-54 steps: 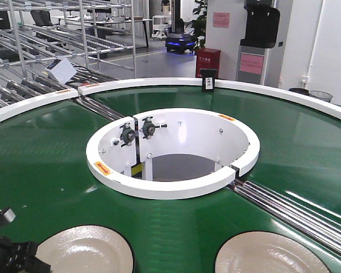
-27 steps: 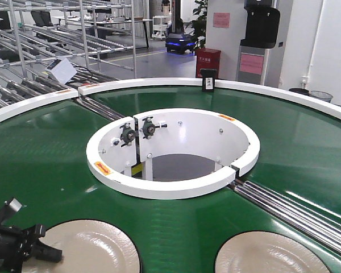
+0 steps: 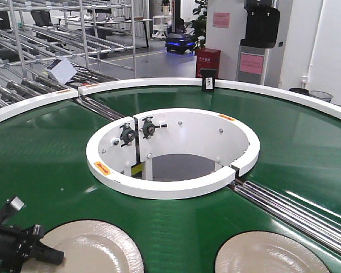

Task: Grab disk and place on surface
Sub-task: 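Close left and right grippers on the rims of the beige plates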

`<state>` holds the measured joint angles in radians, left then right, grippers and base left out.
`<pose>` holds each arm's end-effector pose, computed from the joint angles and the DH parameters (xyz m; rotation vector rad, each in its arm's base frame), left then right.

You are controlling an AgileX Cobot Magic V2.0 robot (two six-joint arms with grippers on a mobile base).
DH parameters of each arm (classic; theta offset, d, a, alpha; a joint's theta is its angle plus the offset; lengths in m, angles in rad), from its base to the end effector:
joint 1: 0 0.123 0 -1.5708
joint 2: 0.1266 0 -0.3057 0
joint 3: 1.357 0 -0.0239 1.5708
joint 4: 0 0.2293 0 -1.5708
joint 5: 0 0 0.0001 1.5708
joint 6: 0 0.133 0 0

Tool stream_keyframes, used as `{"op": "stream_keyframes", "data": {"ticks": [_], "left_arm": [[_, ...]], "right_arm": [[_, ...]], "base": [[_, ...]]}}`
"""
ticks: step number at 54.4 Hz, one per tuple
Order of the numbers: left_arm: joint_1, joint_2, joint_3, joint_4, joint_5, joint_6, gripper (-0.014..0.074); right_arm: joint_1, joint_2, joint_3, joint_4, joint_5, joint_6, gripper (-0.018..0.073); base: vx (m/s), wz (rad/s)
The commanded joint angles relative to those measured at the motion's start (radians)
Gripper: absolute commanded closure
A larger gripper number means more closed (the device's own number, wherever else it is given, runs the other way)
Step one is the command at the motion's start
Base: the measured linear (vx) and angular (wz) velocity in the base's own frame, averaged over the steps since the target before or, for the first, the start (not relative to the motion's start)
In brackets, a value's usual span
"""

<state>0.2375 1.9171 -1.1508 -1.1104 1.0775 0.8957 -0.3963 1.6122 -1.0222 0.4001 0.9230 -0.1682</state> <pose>0.3638 -0.0200 0.1897 -0.0071 2.5440 -1.1734 0.2804 -0.0725 0.2106 0.6409 2.8105 0.4114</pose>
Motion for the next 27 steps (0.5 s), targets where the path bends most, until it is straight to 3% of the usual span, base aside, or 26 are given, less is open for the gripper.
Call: {"op": "stream_keyframes", "data": {"ticks": [1,7,12,27], "left_arm": [[-0.005,-0.064,-0.023,-0.098,0.080,-0.004,0.0601],[-0.005,-0.064,-0.023,-0.095,0.093,-0.004,0.0601],[-0.005,-0.064,-0.023,-0.095,0.097,-0.004,0.0601],[-0.005,-0.064,-0.023,-0.095,0.104,-0.004,0.0601]], "right_arm": [[-0.037,0.029,-0.032,0.273,-0.041,-0.215,0.0067],[-0.031,0.087,-0.032,0.431,-0.057,-0.413,0.0085],[-0.008,0.142,-0.032,0.492,-0.042,-0.499,0.0089],[0.080,0.263,-0.033,0.496,-0.035,-0.517,0.0092]], "base": [[0.00,0.00],[0.00,0.00],[0.00,0.00],[0.00,0.00]]}}
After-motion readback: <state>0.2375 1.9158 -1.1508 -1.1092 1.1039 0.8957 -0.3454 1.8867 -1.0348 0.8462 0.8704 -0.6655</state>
